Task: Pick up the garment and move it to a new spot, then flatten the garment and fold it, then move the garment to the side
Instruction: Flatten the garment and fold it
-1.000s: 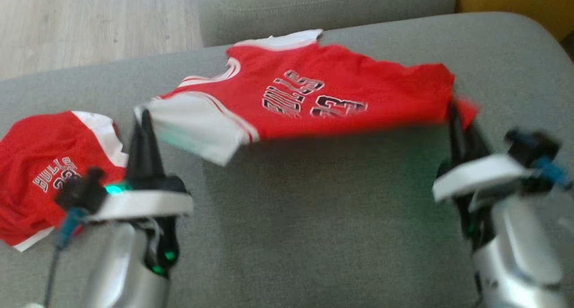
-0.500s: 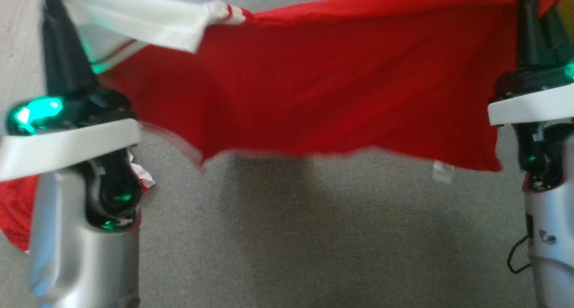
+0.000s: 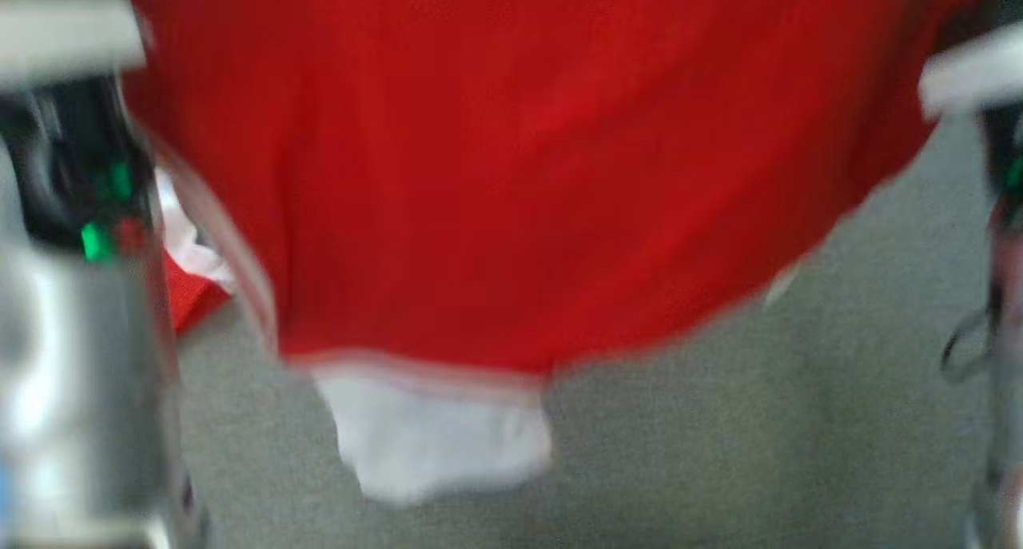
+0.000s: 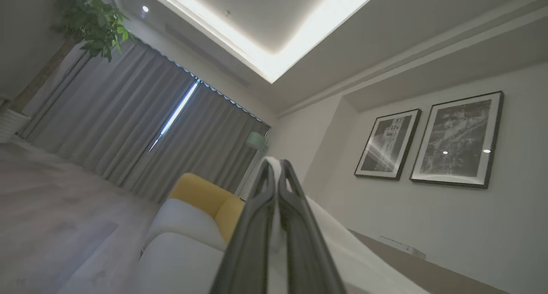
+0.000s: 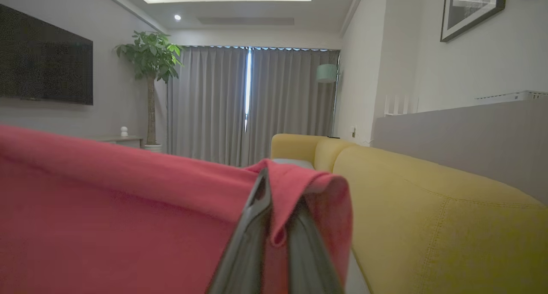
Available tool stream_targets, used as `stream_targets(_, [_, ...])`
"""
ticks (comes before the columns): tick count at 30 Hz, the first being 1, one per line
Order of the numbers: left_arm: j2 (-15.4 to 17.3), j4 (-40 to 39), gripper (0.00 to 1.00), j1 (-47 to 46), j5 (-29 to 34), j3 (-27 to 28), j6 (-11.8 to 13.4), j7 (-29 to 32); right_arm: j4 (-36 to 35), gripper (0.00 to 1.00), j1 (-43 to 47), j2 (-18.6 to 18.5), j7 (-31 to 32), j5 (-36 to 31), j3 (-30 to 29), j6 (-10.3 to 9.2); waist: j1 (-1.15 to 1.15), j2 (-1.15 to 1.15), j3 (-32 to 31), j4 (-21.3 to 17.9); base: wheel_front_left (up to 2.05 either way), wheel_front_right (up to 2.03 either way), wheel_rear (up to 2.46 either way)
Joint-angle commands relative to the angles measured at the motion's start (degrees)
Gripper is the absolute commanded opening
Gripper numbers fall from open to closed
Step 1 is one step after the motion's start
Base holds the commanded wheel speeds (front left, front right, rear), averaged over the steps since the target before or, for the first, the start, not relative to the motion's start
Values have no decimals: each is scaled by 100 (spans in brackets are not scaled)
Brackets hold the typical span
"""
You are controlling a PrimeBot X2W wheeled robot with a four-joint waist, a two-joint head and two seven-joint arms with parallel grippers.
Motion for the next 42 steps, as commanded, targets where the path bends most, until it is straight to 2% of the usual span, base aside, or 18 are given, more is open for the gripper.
stream_targets(1, [254,319,0,-717,-59,165,-78,93,173,0,-699,-135,-5,-29,150,-4,-1,0,685,90,0,0,0])
stream_targets(2, [321,683,0,-1017,-61,206,-128,66,463,0,-1000,-195,-43,-53,220,-4,-1,0,819,116,0,0,0])
stream_targets(3, [321,683,0,-1017,-61,206,-128,66,463,0,-1000,-195,-43,-53,220,-4,-1,0,819,116,0,0,0])
stream_targets(6, [510,1676,0,-1925,54,228,-351,-173,1388,0,-1975,-277,-261,-136,359,-4,-1,0,1178,209,0,0,0])
stream_targets(11, [561,2976,0,-3183,160,250,-685,-845,2748,0,-3392,-401,-1001,-463,557,-4,-1,0,1459,427,0,0,0])
stream_targets(15, [492,3679,0,-3624,179,181,-947,-1273,3651,0,-3933,-411,-1478,-535,712,-4,-1,0,1483,575,0,0,0])
stream_targets(18, [456,4058,0,-3582,225,20,-1102,-1431,4178,0,-3945,-458,-1766,-535,940,-4,-1,0,1462,641,0,0,0])
stream_targets(21, [438,4315,0,-3279,291,-186,-1207,-1527,4697,0,-3723,-547,-1868,-479,1116,-4,-1,0,1434,673,0,0,0])
stream_targets(25, [403,4475,0,-2579,317,-454,-1282,-1588,5342,0,-3231,-663,-1625,-397,1649,-4,-1,0,1406,708,0,0,0])
stream_targets(29, [475,4521,0,-1621,485,-825,-1309,-1548,5670,0,-2681,-827,-1307,17,2289,-4,-1,0,1284,760,0,0,0])
stream_targets(35, [822,4100,0,-137,628,-1455,-1335,-1162,5431,0,-1903,-1416,-879,809,3396,-4,-1,0,933,822,0,0,0])
stream_targets(37, [963,3809,0,329,611,-1758,-1341,-923,5255,0,-1644,-1685,-710,1081,3768,-4,-1,0,775,846,0,0,0])
stream_targets(38, [1133,3446,0,741,562,-2089,-1343,-677,5078,0,-1423,-1946,-540,1358,4067,-4,-1,0,629,866,0,0,0])
stream_targets(42, [1444,2762,0,1373,374,-2507,-1344,-264,4744,0,-1083,-2386,-299,1798,4516,-4,-1,0,377,899,0,0,0])
